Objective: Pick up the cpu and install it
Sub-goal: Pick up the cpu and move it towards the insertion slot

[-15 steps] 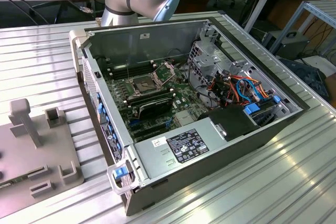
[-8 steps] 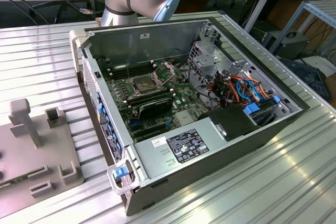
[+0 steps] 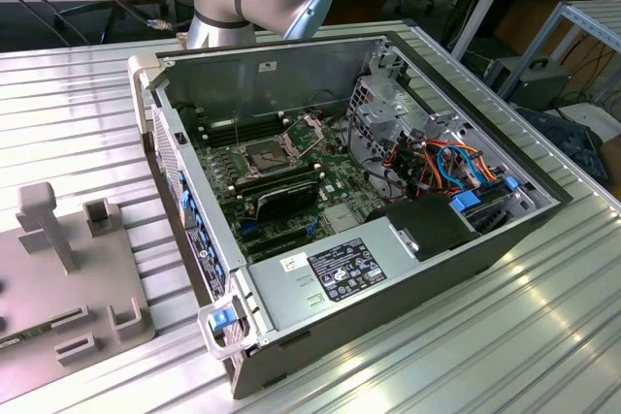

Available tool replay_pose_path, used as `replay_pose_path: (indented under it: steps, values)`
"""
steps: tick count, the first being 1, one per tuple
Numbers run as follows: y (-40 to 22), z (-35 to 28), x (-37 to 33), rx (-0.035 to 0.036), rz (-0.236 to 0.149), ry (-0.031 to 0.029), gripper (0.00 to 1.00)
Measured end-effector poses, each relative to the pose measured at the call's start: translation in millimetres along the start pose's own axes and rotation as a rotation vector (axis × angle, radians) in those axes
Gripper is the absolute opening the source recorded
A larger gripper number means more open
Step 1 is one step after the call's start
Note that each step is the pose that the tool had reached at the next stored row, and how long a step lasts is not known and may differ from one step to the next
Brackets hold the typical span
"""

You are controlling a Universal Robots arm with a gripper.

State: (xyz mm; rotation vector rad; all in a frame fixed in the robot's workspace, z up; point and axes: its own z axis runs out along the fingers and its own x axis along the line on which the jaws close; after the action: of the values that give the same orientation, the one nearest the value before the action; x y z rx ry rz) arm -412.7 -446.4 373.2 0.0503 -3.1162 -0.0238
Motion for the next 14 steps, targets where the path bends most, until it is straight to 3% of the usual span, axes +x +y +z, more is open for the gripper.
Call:
replay_pose_path:
  steps: [14]
  values:
    - [-0.6, -0.4, -18.7, 0.0000, 0.000, -0.0001, 0.55]
